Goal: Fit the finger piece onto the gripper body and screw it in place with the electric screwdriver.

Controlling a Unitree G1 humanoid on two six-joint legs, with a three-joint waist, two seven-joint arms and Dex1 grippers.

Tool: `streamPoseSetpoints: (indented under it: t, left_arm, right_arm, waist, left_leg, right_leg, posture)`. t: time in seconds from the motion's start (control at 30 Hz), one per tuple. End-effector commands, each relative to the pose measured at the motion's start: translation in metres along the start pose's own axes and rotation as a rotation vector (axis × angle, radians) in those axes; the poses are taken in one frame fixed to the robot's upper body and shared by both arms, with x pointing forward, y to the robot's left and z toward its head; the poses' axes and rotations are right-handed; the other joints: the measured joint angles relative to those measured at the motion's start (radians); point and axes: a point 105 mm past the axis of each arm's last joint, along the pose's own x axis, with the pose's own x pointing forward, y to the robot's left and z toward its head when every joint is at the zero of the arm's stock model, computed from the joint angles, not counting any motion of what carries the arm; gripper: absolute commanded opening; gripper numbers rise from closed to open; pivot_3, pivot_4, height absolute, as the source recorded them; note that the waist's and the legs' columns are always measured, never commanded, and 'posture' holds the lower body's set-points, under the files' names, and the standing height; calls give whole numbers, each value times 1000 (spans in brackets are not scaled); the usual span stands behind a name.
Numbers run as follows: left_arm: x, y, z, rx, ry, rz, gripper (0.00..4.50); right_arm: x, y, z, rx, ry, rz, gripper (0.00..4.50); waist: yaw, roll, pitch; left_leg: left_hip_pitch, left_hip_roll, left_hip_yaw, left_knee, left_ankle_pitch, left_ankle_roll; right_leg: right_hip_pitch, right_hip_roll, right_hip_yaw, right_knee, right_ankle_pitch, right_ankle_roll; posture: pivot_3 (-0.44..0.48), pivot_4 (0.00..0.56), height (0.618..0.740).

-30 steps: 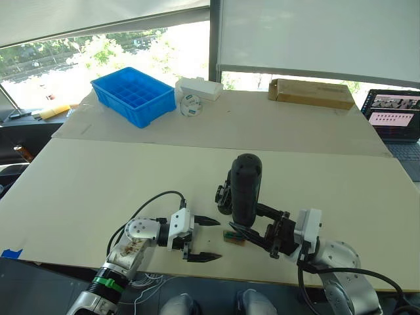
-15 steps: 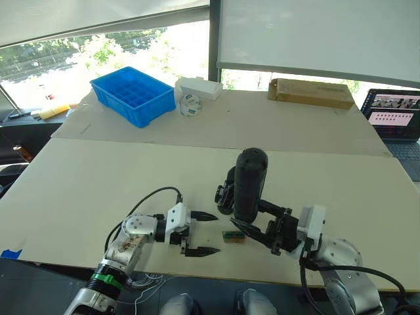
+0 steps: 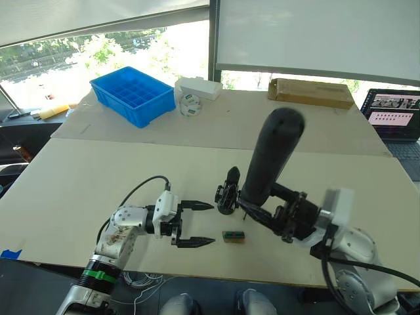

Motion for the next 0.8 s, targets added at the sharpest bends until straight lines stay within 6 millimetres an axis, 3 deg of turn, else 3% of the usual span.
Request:
streamPoseSetpoints:
  t: [0.03, 0.37, 0.5, 0.8]
  left_arm:
    - [-4, 3, 24, 21, -60, 1, 4500]
    - [-22, 19, 55, -20, -133, 99, 4500]
    - [-32, 28, 47, -47, -137, 176, 4500]
    - [-38, 37, 21, -41, -97, 261, 4500]
  right_arm:
    - [4, -2, 32, -54, -81, 13, 1891]
    - [10, -33, 68, -73, -154, -40, 1891]
    - [18, -42, 75, -88, -169, -38, 1891]
    - [40, -51, 67, -83, -165, 0, 1891]
  waist:
    - [-1, 0, 0]
    - [-3, 0, 0]
    - [-3, 0, 0]
    - [-5, 0, 0]
  left_leg:
    - [0, 0, 0, 0, 0, 0]
    - [0, 0, 0, 0, 0, 0]
    - [0, 0, 0, 0, 0, 0]
    - [-1, -1, 2, 0, 0, 0]
  right_leg:
    - [0, 0, 0, 0, 0, 0]
    - [0, 1, 0, 0, 0, 0]
    - [0, 1, 0, 0, 0, 0]
    - [0, 2, -1, 0, 0, 0]
  posture:
    - [0, 150, 740]
    - [0, 150, 740]
    - [0, 150, 740]
    - [0, 150, 740]
